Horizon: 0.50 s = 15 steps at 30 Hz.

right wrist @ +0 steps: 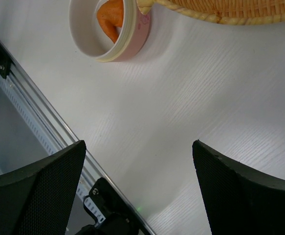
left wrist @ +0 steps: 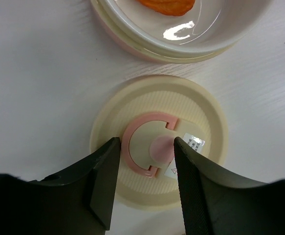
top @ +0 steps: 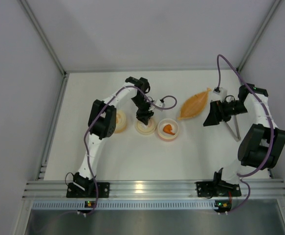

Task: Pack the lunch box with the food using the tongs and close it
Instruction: Move the box lid to the center of the board.

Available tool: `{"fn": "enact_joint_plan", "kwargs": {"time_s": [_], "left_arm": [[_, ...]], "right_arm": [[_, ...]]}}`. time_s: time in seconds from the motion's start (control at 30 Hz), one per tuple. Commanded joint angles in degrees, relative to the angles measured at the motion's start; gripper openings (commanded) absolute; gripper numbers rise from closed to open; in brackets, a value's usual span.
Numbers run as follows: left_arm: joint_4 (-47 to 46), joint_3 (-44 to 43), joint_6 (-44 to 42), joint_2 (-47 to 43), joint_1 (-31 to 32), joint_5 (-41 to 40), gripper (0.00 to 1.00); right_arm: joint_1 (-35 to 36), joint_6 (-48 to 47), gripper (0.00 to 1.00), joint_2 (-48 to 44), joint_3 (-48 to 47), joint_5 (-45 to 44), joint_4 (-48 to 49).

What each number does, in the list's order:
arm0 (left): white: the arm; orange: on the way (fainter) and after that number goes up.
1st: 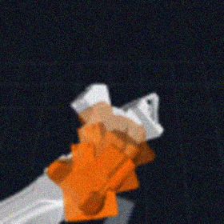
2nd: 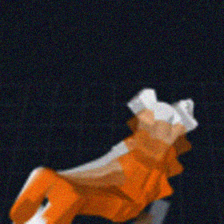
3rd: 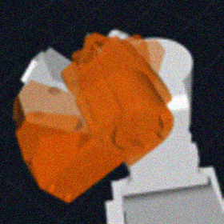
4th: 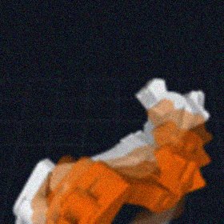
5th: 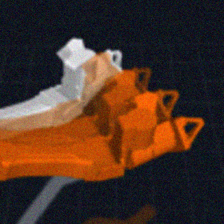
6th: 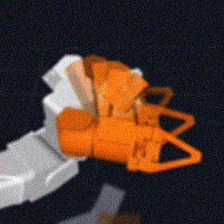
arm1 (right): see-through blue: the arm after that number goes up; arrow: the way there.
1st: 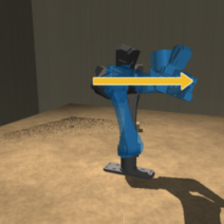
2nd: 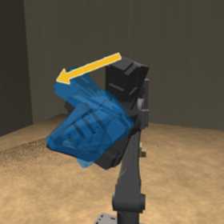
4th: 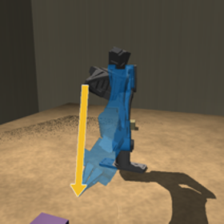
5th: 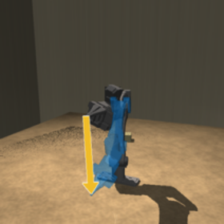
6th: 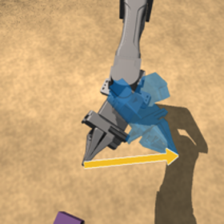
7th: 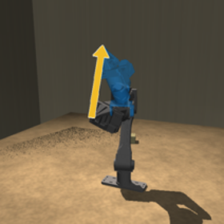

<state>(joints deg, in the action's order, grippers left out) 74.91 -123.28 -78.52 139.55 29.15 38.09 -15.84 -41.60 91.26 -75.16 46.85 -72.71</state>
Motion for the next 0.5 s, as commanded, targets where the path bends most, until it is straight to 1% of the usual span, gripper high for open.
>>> {"fn": "enact_joint_plan", "kwargs": {"time_s": [0.0, 0.03, 0.1, 0.13, 0.17, 0.2, 0.23, 0.27, 0.3, 0.33, 0.37, 0.47], "left_arm": [[6.03, 4.79, 11.79, -0.41, -0.76, -3.73, 0.52], [5.86, 6.72, 16.51, -1.2, -1.02, -2.85, 0.52], [-0.53, 12.16, 21.72, -4.09, -1.2, -1.0, 0.49], [-4.13, 19.32, 28.01, -8.2, -1.37, -0.65, 0.49], [-11.12, 23.05, 30.77, -10.32, -1.37, -0.47, 0.49], [-13.8, 26.22, 33.32, -14.0, -1.29, -0.03, 0.49], [-16.09, 31.39, 37.52, -15.43, -1.28, 0.41, 0.49], [-18.38, 33.7, 39.91, -16.84, -1.37, 0.41, 0.49], [-21.45, 35.55, 41.94, -17.98, -1.37, 0.24, 0.5], [-22.17, 37.05, 43.61, -19.65, -1.37, 0.41, 0.5], [-22.7, 39.41, 44.06, -20.45, -1.29, 0.58, 0.5], [-22.97, 41.37, 42.84, -22.65, -1.37, 0.41, 0.53]], "right_arm": [[-0.78, -2.43, 0.89, 0.06, -2.63, 2.19, -2.44], [-0.78, -2.6, 0.89, -0.21, -2.63, 2.19, -2.44], [-0.78, -2.87, 0.89, -0.38, -2.54, 2.1, -2.61], [-0.78, -3.13, 0.89, -0.56, -2.45, 1.93, -2.62], [-0.78, -3.31, 0.89, -0.73, -2.37, 1.93, -2.7], [-0.86, -3.39, 0.89, -0.74, -2.19, 1.93, -2.7], [-0.86, -3.4, 0.89, -0.82, -2.1, 1.93, -2.7], [-0.86, -3.48, 0.89, -0.82, -1.84, 2.1, -2.53], [-0.86, -3.48, 0.88, -0.82, -1.75, 2.1, -2.44], [-0.86, -3.4, 0.88, -0.65, -1.66, 2.37, -2.27], [-0.86, -3.4, 0.89, -0.65, -1.49, 2.63, -2.26], [-0.86, -3.13, 0.88, -0.21, -1.49, 3.33, -2.09]]}}
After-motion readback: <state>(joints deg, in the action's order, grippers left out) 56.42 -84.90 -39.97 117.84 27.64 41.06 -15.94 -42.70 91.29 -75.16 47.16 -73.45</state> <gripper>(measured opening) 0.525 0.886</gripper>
